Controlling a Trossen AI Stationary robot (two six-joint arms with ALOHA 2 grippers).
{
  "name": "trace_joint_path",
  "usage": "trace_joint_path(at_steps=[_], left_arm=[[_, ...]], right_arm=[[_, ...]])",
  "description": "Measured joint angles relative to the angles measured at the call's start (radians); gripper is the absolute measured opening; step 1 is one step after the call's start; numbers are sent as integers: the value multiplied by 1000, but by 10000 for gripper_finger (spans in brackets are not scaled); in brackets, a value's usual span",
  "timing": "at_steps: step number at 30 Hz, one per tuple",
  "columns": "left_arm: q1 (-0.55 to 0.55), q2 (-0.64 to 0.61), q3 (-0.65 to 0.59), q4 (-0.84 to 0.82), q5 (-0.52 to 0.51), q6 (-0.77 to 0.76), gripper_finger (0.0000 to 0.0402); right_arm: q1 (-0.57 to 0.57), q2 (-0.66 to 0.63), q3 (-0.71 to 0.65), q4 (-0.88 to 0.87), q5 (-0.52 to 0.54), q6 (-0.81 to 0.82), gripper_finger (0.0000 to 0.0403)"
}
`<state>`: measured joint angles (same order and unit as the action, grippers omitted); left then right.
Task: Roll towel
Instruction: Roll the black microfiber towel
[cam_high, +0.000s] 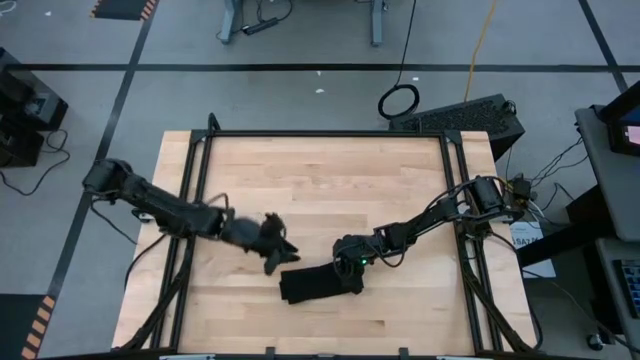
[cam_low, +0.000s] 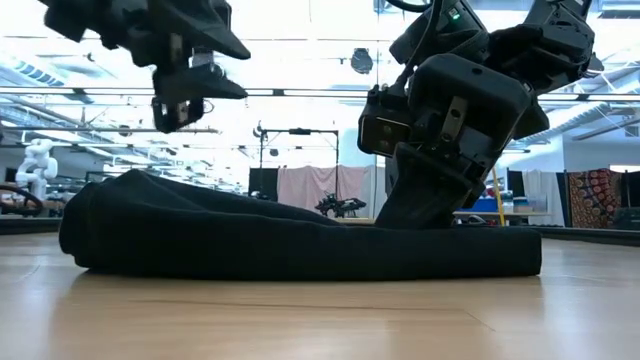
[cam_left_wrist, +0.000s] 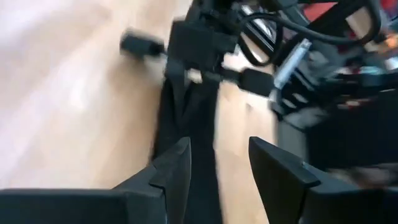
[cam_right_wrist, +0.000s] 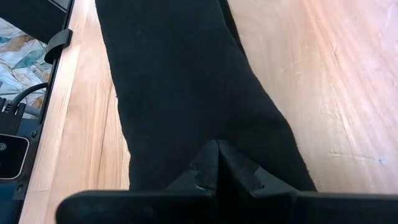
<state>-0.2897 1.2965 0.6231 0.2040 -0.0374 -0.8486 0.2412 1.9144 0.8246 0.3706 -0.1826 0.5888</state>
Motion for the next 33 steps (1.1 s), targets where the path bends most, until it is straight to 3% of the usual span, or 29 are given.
trace_joint_path(at_steps=[3,5,10,16,20,28,33], left_arm=[[-97,106,0,126,-210,115,161],[-137,198,0,253,-271,154,149],[-193,443,15,582,-304,175,102],[-232,623,42,579,-306,39,35],[-245,636,43,551,-324,-21,5],[-248,552,40,509,-285,-11,14],[-253,428,40,298,-267,-6,11]], right_arm=[[0,0,0,0,1,-1,0],[0,0,-1,2,1,-5,0],[0,2,-2,17,2,-23,0],[0,2,-2,16,1,-26,0],[4,2,-2,12,1,-25,0],[5,1,-1,14,-1,1,0],[5,-24,2,8,-3,24,0]])
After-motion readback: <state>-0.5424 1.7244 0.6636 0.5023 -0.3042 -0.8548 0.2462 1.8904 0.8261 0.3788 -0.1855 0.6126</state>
